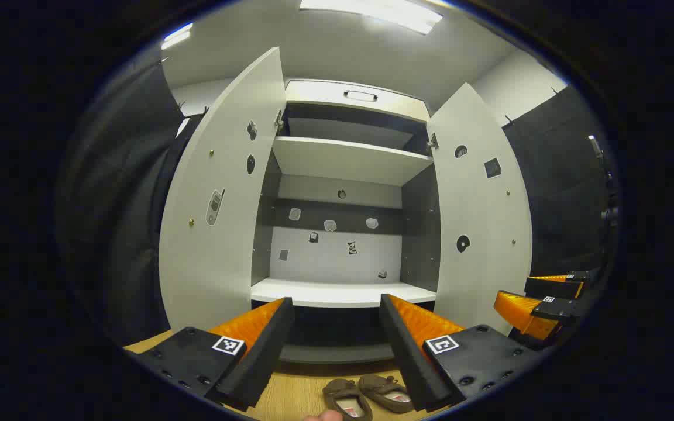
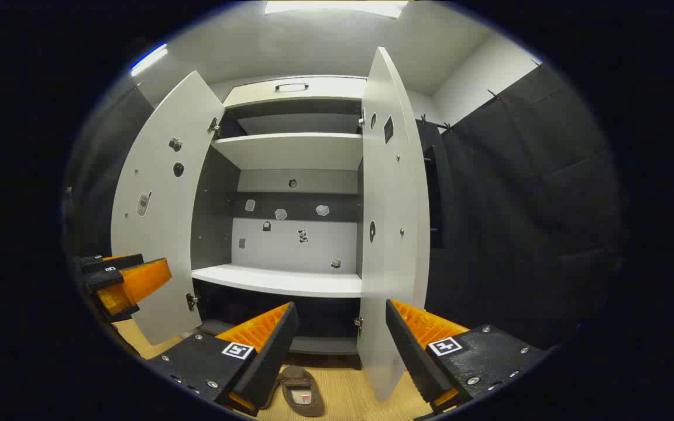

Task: Grab one shoe with the right hand and put it into the shoe cabinet, grab the other shoe with the left hand and put it into the shoe cabinet; then close the right door with the right hand and the left door with the left hand.

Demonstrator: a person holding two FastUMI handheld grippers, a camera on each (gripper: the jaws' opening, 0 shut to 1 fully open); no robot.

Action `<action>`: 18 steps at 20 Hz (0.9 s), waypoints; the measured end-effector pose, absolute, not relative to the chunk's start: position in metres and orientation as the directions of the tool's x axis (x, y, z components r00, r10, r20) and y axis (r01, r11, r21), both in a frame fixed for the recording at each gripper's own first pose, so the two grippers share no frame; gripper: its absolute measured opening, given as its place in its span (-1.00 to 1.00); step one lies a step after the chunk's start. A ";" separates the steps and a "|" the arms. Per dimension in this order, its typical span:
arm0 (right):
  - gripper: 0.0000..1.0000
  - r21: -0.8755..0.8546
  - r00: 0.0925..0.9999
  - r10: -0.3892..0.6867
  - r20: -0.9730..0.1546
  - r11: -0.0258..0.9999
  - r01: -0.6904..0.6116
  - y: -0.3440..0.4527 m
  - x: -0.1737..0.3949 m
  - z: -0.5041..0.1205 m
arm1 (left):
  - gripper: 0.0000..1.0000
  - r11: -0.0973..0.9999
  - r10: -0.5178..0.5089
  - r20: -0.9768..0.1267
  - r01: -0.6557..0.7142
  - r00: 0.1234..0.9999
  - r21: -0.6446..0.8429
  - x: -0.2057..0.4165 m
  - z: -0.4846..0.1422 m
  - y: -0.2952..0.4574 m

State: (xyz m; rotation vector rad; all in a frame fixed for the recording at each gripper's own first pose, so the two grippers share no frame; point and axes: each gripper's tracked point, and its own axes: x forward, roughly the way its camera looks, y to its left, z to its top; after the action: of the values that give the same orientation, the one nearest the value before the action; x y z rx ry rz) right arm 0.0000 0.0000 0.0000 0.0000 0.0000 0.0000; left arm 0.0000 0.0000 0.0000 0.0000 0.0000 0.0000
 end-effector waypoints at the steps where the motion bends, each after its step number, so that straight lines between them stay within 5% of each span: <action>1: 0.85 0.000 1.000 -0.004 0.000 1.000 0.004 -0.001 -0.001 0.000 | 0.93 1.000 0.000 0.001 0.000 1.000 0.003 0.000 0.000 0.000; 18: 0.86 0.033 1.000 -0.015 -0.010 0.999 0.015 -0.001 -0.009 -0.001 | 0.93 0.999 0.018 0.002 -0.018 1.000 0.028 -0.012 0.002 0.008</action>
State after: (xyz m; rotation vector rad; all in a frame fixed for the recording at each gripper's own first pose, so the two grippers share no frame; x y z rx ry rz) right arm -0.0088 -0.0014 -0.0015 0.0334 0.0097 -0.0147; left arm -0.0116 0.0084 0.0021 0.0277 -0.0019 0.0180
